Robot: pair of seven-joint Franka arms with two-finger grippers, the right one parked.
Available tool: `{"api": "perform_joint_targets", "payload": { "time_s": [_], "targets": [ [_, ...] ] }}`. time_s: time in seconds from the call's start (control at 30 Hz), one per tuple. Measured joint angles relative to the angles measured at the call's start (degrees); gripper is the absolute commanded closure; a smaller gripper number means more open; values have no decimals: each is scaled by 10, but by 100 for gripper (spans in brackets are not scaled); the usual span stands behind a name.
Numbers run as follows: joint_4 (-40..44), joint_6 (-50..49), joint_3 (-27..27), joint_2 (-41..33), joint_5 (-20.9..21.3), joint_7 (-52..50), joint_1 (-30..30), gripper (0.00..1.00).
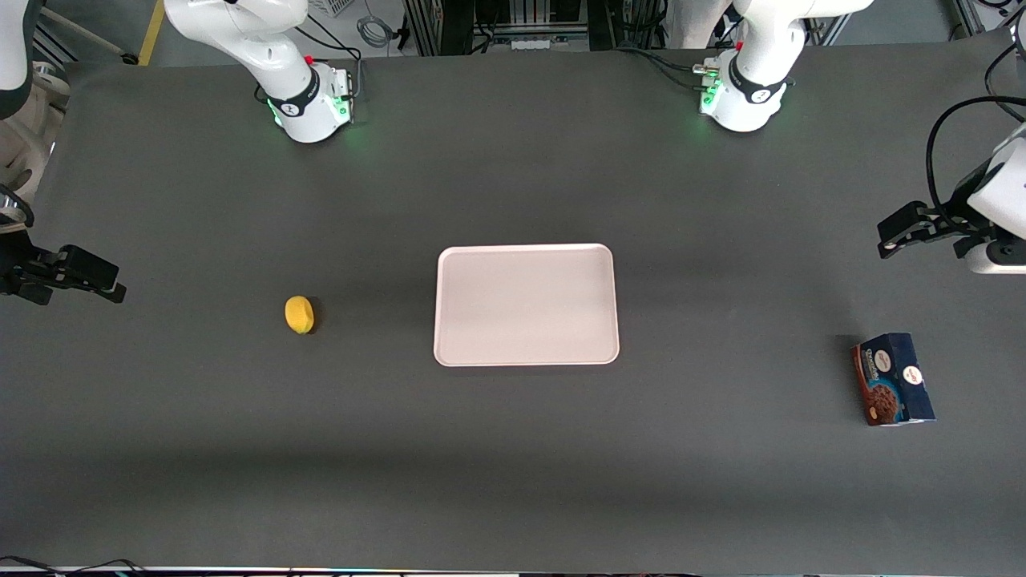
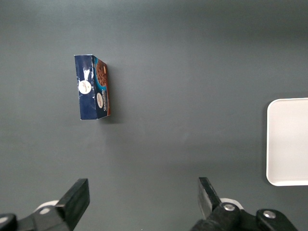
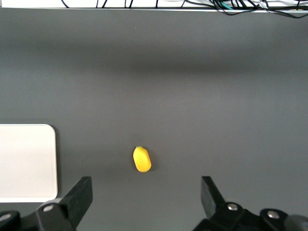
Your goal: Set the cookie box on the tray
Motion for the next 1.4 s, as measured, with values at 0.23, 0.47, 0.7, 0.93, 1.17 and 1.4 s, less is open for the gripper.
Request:
{"api": "perform_joint_targets", "payload": {
  "time_s": [0.23,0.47,0.7,0.93,1.17,1.4],
  "targets": [
    [0,0,0,0,0,0,0,0],
    [0,0,0,0,0,0,0,0],
    [0,0,0,0,0,0,0,0],
    [0,5,0,0,0,0,0,0],
    [-2,17,6,2,0,1,1,0],
    [-3,49,26,11,1,34,4,0]
  ]
}}
